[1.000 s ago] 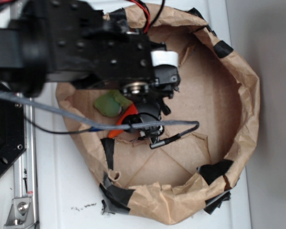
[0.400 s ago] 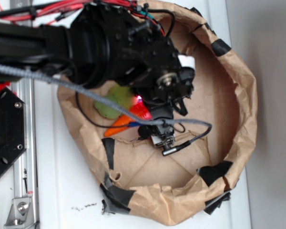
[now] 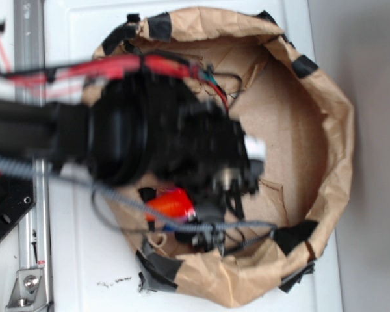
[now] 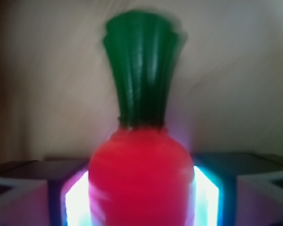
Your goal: Grab the carrot.
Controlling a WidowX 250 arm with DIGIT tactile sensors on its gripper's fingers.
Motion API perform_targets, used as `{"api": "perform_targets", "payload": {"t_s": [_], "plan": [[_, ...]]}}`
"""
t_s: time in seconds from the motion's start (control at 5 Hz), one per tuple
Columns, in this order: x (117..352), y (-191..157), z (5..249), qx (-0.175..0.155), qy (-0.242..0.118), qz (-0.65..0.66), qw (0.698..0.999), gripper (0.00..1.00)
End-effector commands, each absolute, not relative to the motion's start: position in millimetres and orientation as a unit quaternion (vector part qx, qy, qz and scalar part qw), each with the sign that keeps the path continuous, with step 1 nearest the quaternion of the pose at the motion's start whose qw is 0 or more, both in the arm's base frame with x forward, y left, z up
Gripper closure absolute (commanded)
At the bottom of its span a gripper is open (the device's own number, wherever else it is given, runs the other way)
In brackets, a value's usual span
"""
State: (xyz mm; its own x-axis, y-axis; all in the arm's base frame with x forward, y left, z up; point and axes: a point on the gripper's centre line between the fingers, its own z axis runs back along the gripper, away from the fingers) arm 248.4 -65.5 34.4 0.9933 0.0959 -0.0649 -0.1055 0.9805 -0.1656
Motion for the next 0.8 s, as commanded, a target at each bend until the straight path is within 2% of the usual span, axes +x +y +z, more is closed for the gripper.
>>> {"api": "perform_targets", "payload": {"t_s": [0.0, 0.2, 0.4, 0.6], "plan": [[276, -62, 121, -0.049, -0.076, -0.023, 0.996, 1.0], [279, -42, 163, -0.041, -0.097, -0.027, 0.994, 1.0], [274, -25, 188, -0.03, -0.095, -0.041, 0.994, 1.0], [260, -10, 199, 0.002, -0.065, -0.057, 0.996, 1.0]]}}
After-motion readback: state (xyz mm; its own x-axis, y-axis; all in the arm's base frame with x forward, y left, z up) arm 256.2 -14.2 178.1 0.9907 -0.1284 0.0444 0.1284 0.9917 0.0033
